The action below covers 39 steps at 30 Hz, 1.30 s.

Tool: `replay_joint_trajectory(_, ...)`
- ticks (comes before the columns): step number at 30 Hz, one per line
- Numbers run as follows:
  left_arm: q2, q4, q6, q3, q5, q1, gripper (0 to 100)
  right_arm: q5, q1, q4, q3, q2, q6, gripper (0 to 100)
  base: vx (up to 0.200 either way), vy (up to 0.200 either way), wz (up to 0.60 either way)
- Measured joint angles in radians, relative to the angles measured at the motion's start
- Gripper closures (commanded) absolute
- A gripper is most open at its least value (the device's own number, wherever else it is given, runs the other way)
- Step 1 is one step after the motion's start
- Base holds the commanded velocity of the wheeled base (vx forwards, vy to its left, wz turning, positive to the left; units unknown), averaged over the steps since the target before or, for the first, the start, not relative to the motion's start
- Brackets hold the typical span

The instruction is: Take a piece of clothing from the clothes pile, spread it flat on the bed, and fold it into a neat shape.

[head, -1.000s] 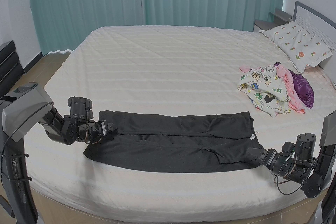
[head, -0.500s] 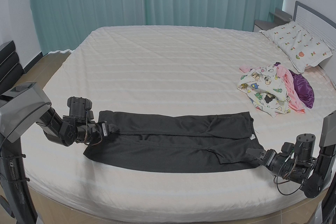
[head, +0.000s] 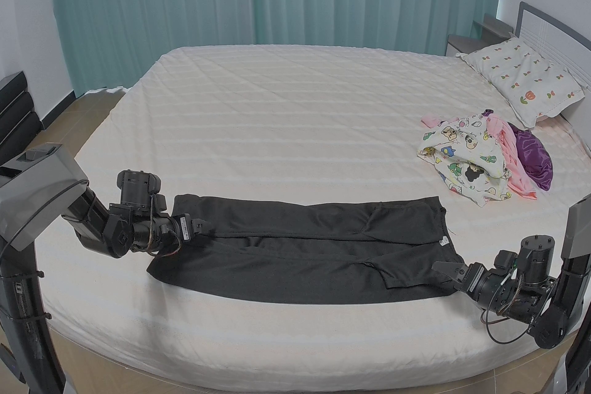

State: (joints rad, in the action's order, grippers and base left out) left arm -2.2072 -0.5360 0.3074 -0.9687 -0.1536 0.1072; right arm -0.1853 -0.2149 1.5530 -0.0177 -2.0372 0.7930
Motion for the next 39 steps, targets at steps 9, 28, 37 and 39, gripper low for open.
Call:
replay_joint_trajectory(9,-0.01,-0.001,-0.002,-0.002,0.002,-0.003,100,0.0,-0.001,0.0,0.0,0.0,0.0,0,0.0,0.0,0.0)
replay_joint_trajectory(28,0.017,0.013,0.001,0.007,0.048,-0.027,100,0.0,0.002,0.0,0.0,-0.001,0.0,0,0.0,0.0,0.0)
replay_joint_trajectory(37,0.061,0.018,-0.002,0.009,0.044,-0.116,100,0.0,0.002,0.0,0.0,-0.001,0.001,0,0.0,0.0,0.0)
replay_joint_trajectory(39,0.075,0.032,-0.003,0.012,0.037,-0.136,100,0.0,0.002,0.0,0.0,-0.001,0.001,0,0.0,0.0,0.0)
